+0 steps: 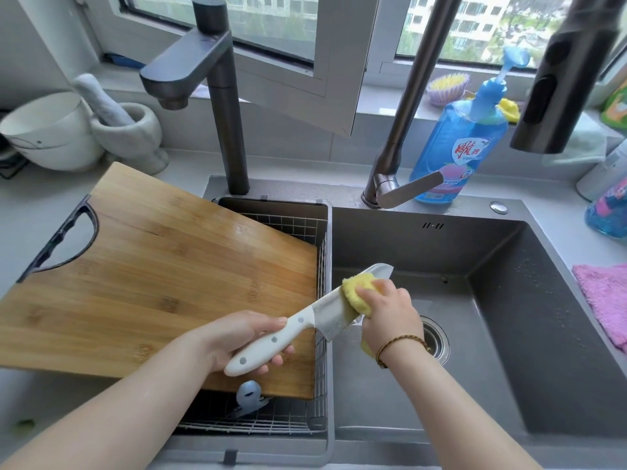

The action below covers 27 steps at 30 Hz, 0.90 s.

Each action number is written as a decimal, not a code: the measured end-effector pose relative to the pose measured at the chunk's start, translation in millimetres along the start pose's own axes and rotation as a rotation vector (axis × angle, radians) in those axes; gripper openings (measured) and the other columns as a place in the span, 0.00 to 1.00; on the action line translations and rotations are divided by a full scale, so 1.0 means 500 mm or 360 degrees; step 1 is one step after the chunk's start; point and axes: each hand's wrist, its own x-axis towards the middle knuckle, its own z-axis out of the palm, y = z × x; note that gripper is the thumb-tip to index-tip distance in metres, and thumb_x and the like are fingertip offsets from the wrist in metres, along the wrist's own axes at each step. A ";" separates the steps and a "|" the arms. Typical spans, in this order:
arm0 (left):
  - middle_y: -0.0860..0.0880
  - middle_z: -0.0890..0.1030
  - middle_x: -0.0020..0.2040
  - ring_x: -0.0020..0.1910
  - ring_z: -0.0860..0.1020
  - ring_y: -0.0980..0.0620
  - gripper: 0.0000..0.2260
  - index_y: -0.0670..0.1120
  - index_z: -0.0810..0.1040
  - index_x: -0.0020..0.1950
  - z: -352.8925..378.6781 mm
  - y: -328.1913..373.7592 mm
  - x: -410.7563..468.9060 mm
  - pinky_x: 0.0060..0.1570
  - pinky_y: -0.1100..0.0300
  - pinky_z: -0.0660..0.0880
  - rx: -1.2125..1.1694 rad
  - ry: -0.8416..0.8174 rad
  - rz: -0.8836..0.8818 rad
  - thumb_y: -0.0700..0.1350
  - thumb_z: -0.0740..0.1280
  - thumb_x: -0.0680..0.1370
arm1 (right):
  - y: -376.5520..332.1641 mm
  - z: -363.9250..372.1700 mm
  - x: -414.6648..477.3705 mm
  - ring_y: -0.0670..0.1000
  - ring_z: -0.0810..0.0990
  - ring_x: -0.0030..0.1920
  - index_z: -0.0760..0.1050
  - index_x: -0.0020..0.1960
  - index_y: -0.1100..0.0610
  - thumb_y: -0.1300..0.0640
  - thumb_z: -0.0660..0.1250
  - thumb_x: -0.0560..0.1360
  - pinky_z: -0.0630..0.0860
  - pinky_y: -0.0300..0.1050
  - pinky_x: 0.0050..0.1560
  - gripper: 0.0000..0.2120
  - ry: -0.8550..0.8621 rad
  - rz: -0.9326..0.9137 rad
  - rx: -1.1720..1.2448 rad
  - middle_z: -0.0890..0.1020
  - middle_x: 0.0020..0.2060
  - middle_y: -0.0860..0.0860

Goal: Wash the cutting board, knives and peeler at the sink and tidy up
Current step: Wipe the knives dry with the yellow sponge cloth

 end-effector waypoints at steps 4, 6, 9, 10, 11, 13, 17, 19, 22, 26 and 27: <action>0.44 0.81 0.35 0.28 0.77 0.53 0.09 0.39 0.74 0.52 0.009 -0.002 0.000 0.23 0.63 0.74 -0.0020 0.0021 0.0011 0.44 0.58 0.80 | -0.042 0.019 -0.038 0.57 0.75 0.53 0.77 0.57 0.47 0.66 0.62 0.67 0.74 0.43 0.44 0.23 0.0350 -0.0339 0.0202 0.76 0.58 0.49; 0.45 0.79 0.33 0.27 0.76 0.53 0.11 0.38 0.75 0.48 0.014 -0.004 0.004 0.22 0.62 0.72 -0.0002 0.0051 0.0037 0.44 0.58 0.80 | -0.078 0.032 -0.065 0.53 0.77 0.39 0.77 0.47 0.44 0.63 0.66 0.54 0.74 0.38 0.31 0.24 0.0352 -0.0671 0.0221 0.82 0.46 0.48; 0.47 0.77 0.28 0.24 0.74 0.53 0.11 0.39 0.76 0.42 0.011 -0.006 0.008 0.24 0.62 0.71 0.0061 0.0116 0.0070 0.40 0.58 0.80 | -0.108 0.070 -0.088 0.49 0.74 0.37 0.74 0.48 0.41 0.57 0.76 0.46 0.73 0.36 0.33 0.32 0.0246 -0.0990 0.0077 0.83 0.46 0.46; 0.47 0.77 0.28 0.24 0.74 0.53 0.10 0.39 0.76 0.43 0.009 -0.006 0.006 0.23 0.62 0.71 0.0077 0.0114 0.0065 0.41 0.58 0.80 | -0.108 0.067 -0.084 0.49 0.75 0.37 0.77 0.46 0.41 0.56 0.78 0.43 0.73 0.36 0.32 0.33 0.0218 -0.0959 0.0058 0.83 0.46 0.45; 0.46 0.78 0.29 0.24 0.75 0.53 0.11 0.38 0.75 0.45 0.008 -0.006 0.003 0.22 0.62 0.71 0.0085 0.0107 0.0055 0.42 0.57 0.80 | -0.099 0.065 -0.072 0.50 0.76 0.34 0.80 0.43 0.42 0.56 0.78 0.41 0.73 0.35 0.31 0.31 0.0247 -0.0917 0.0022 0.84 0.44 0.45; 0.45 0.79 0.34 0.25 0.76 0.53 0.12 0.37 0.74 0.49 0.008 -0.008 -0.002 0.22 0.63 0.72 0.0080 0.0104 0.0029 0.45 0.56 0.81 | -0.075 0.056 -0.043 0.51 0.77 0.29 0.82 0.40 0.45 0.59 0.78 0.41 0.73 0.36 0.28 0.28 0.0281 -0.0823 -0.0086 0.84 0.42 0.47; 0.45 0.81 0.36 0.26 0.77 0.54 0.12 0.40 0.74 0.50 0.008 -0.007 -0.008 0.22 0.63 0.73 0.0108 0.0081 0.0038 0.47 0.56 0.81 | -0.022 0.037 -0.004 0.52 0.76 0.25 0.81 0.35 0.47 0.61 0.75 0.39 0.66 0.38 0.21 0.25 0.0287 -0.0540 -0.0242 0.83 0.37 0.48; 0.47 0.82 0.35 0.27 0.77 0.55 0.10 0.42 0.75 0.51 0.007 -0.003 -0.014 0.23 0.64 0.73 0.0235 0.0104 0.0097 0.48 0.59 0.80 | -0.012 0.022 -0.003 0.53 0.77 0.26 0.82 0.36 0.47 0.60 0.68 0.45 0.70 0.37 0.21 0.20 0.0323 -0.0439 -0.0159 0.83 0.37 0.48; 0.49 0.82 0.39 0.29 0.77 0.56 0.09 0.45 0.78 0.47 0.011 0.013 -0.034 0.25 0.65 0.73 0.0582 0.0212 0.0253 0.48 0.62 0.79 | -0.025 -0.011 -0.005 0.55 0.79 0.30 0.82 0.42 0.51 0.61 0.64 0.49 0.76 0.41 0.26 0.22 0.0581 -0.0500 0.0049 0.83 0.41 0.51; 0.51 0.80 0.41 0.34 0.77 0.57 0.09 0.50 0.79 0.46 0.034 0.056 -0.094 0.34 0.62 0.75 0.1294 0.0423 0.0487 0.53 0.62 0.77 | -0.083 -0.082 -0.011 0.59 0.77 0.45 0.78 0.55 0.53 0.58 0.67 0.60 0.78 0.52 0.45 0.23 0.0425 -0.0750 0.0093 0.79 0.55 0.53; 0.51 0.79 0.39 0.35 0.78 0.56 0.11 0.49 0.79 0.46 0.042 0.066 -0.112 0.37 0.60 0.75 0.1476 0.0484 0.0558 0.54 0.61 0.78 | -0.097 -0.103 -0.015 0.60 0.72 0.54 0.73 0.62 0.51 0.56 0.66 0.66 0.73 0.55 0.57 0.24 0.0228 -0.0777 0.0062 0.73 0.62 0.52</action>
